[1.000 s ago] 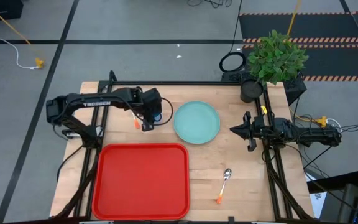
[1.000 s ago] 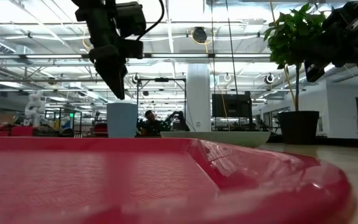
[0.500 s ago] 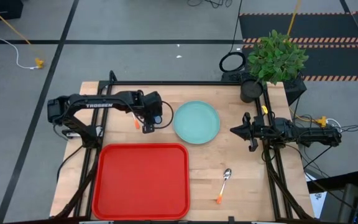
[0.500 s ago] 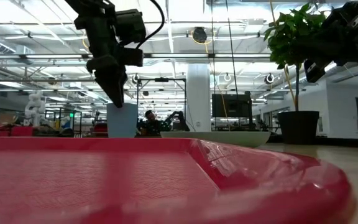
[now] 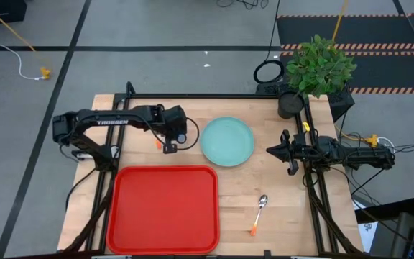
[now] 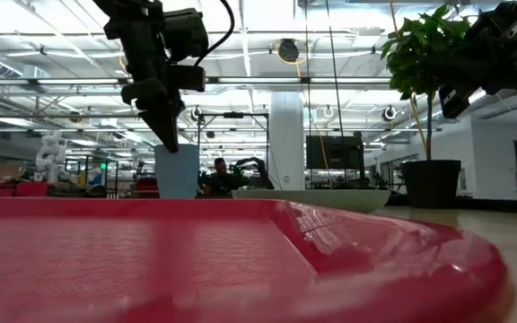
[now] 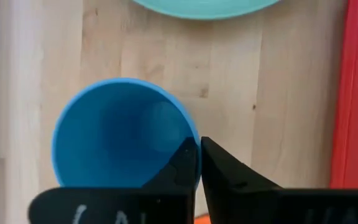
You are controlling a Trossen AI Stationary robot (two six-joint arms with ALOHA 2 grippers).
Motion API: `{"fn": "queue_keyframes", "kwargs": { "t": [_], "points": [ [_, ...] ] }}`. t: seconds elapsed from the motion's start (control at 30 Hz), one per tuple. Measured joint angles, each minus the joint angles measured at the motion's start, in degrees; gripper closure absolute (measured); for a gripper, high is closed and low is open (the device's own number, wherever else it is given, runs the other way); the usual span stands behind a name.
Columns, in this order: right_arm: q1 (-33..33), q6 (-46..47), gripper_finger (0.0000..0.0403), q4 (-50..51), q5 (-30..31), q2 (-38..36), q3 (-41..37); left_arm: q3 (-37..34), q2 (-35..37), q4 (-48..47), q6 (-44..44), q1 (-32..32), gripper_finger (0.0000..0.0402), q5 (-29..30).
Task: Pick and place plate/cup/fork/spoon on tray
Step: Put the blue cup on the tray
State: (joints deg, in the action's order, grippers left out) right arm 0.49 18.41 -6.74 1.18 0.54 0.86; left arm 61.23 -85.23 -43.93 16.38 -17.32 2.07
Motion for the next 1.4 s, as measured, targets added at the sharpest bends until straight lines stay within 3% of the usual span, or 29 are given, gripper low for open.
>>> {"fn": "queue_keyframes", "kwargs": {
  "t": [0.3,0.73,1.2,1.4],
  "points": [
    [0.00,-1.62,0.0403,-0.69,0.05,2.26,0.00,0.16,8.34,-2.93,-4.85,7.20,0.0388,0.03],
    [-0.02,-1.57,0.0403,-6.52,0.20,11.88,0.00,0.16,18.86,-11.91,-25.75,29.10,0.0391,0.08],
    [-0.01,4.80,0.0403,-22.36,0.44,21.63,0.00,0.16,18.03,-27.40,-70.47,52.48,0.0392,6.52],
    [1.50,10.15,0.0403,-23.43,-1.40,24.77,2.20,0.16,18.05,-29.93,-81.89,61.72,0.0395,9.53]
  ]
}}
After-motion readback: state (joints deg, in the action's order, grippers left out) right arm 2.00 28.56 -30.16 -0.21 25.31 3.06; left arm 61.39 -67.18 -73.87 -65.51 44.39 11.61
